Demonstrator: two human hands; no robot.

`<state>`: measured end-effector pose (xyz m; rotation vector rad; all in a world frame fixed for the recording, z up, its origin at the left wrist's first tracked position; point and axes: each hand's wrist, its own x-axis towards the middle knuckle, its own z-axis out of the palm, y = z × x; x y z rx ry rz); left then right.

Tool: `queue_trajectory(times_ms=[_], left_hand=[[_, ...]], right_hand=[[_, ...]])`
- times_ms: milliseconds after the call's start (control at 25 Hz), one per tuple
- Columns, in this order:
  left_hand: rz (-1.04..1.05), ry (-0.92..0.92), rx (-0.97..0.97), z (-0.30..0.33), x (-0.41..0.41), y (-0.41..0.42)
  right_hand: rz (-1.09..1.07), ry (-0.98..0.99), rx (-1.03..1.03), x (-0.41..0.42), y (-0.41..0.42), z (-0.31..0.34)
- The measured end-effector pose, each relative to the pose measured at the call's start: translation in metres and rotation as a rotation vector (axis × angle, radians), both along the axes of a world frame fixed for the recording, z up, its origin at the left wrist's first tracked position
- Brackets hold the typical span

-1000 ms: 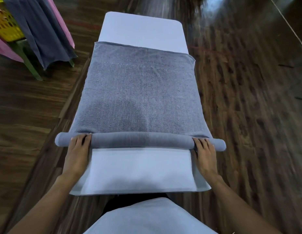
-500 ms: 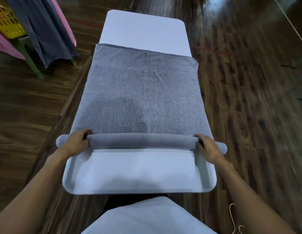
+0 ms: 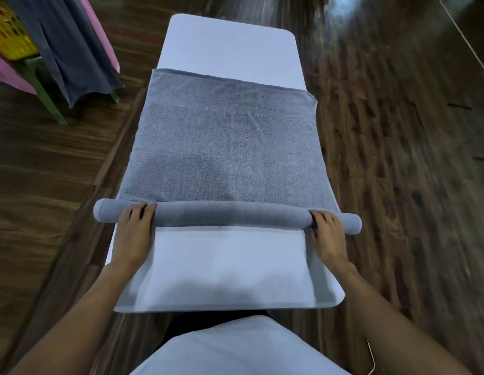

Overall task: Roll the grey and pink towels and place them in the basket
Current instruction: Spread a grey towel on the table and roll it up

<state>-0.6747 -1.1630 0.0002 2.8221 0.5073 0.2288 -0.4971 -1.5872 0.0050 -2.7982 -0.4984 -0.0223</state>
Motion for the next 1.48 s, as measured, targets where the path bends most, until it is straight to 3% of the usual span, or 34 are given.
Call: queue_trajectory(times_ms=[240,400,520,600,680,800,920,1240,1480], left_hand=[[-0.061,0.101,-0.107,0.014,-0.009,0.011],[-0.152,0.217,-0.177,0.011,-0.006,0.027],[-0.02,0.152,-0.312,0.017,0.033,0.036],[0.107,0.037,-0.166,0.021,0.04,0.029],[0.086,-0.084,0.016,0.02,0.026,0.009],[0.013,-0.113,0.093,0.001,-0.008,-0.016],[-0.078,-0.054,0.114,-0.008,-0.008,-0.009],[-0.064,-0.006,-0.086,0.01,0.012,0.012],[-0.14,0.164,-0.163,0.012,0.011,0.024]], right_hand=[[-0.018,0.102,0.025,-0.016,-0.003,0.008],[0.085,0.289,-0.032,-0.006,-0.021,0.006],[-0.05,0.397,0.001,0.026,-0.005,0.011],[-0.146,0.209,0.047,0.021,0.008,0.014],[-0.147,-0.046,0.004,-0.005,0.014,0.008],[-0.088,-0.133,-0.036,-0.043,0.009,-0.008],[-0.039,-0.085,-0.059,-0.033,0.009,-0.012],[-0.016,0.06,-0.001,-0.009,0.014,0.006],[0.143,0.4,-0.153,0.015,-0.008,0.007]])
